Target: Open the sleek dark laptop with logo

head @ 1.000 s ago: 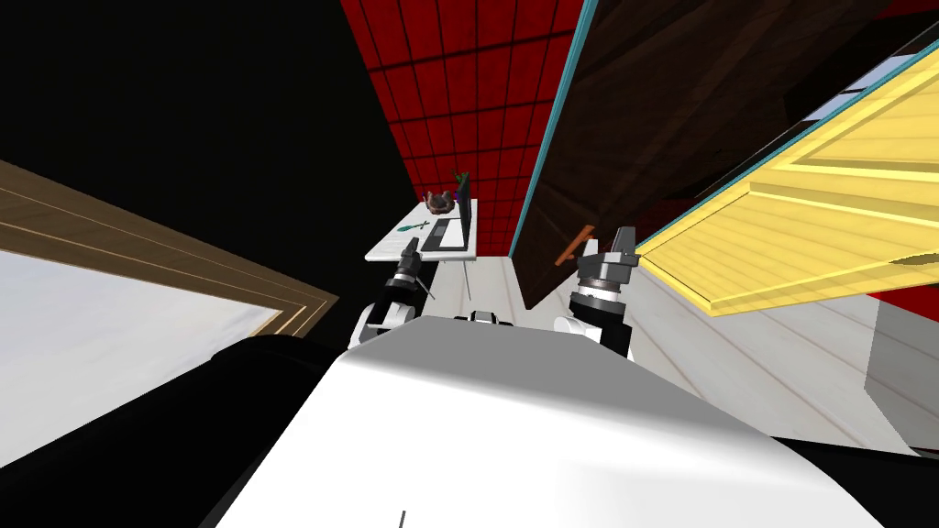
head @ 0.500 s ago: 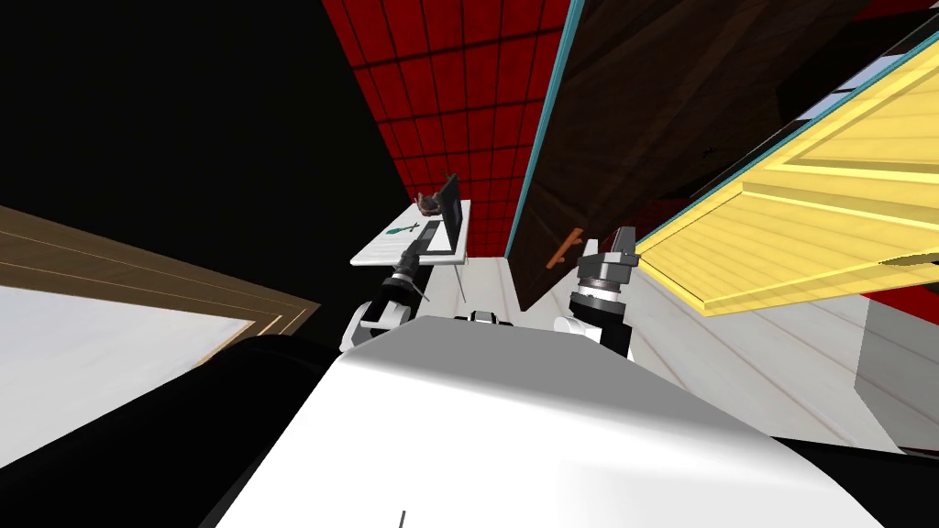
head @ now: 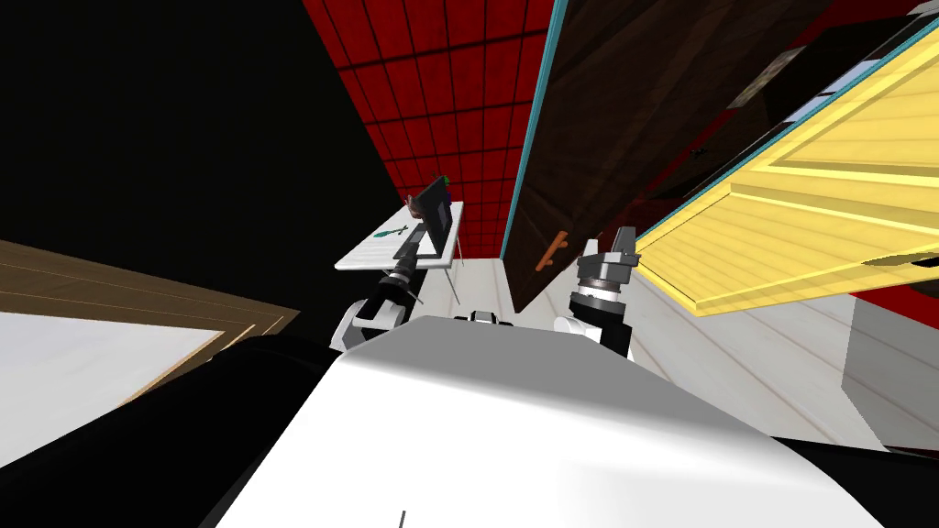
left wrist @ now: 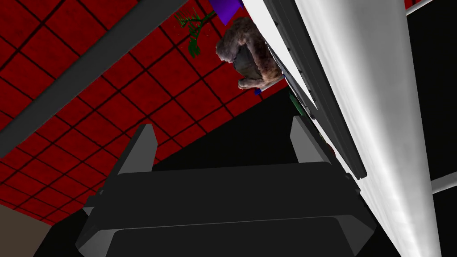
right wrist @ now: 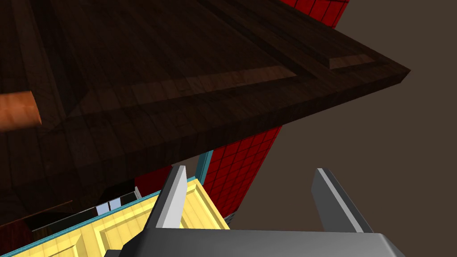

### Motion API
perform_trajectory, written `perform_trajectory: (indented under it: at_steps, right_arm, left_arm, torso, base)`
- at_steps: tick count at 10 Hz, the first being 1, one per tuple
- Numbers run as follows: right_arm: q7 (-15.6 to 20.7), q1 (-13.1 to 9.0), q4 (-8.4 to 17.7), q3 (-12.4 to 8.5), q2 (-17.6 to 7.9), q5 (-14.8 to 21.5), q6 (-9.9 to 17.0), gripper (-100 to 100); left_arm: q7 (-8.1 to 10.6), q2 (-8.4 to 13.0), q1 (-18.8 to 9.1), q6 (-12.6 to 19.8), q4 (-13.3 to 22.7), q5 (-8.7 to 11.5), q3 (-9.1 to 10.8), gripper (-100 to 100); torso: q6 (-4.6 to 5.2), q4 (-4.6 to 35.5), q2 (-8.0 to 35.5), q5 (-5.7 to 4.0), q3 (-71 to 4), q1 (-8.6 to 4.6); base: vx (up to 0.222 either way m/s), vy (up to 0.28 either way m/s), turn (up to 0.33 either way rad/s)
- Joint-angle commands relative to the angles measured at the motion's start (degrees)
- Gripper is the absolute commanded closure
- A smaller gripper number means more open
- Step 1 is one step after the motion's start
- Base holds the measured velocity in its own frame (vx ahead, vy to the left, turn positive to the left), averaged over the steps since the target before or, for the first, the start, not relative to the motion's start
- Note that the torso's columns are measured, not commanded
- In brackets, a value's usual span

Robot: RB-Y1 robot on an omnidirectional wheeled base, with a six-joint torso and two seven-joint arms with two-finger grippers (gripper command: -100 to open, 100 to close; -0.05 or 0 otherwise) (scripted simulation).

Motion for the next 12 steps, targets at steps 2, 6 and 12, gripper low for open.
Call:
perform_trajectory:
  at_steps: [2,6,12]
  right_arm:
    - [0.00,0.00,0.00,0.00,0.00,0.00,0.00,0]
    - [0.00,0.00,0.00,0.00,0.00,0.00,0.00,0]
    - [0.00,0.00,0.00,-0.01,-0.02,0.00,0.00,0]
  left_arm:
    - [-0.85,2.89,0.33,5.27,-1.56,-0.69,1.12,-100]
    - [-1.53,4.94,0.55,9.69,-5.38,-1.23,2.10,-100]
    - [0.26,3.58,0.25,10.17,-5.98,0.23,1.85,100]
  torso:
    - [0.00,0.02,0.07,0.00,0.04,0.01]
    - [0.02,0.01,0.01,0.00,0.01,0.02]
    - [0.01,0.05,0.16,0.00,0.09,0.00]
  base:
    - [0.063,-0.123,-0.021]
    - [0.056,-0.105,-0.012]
    - [0.037,-0.006,0.001]
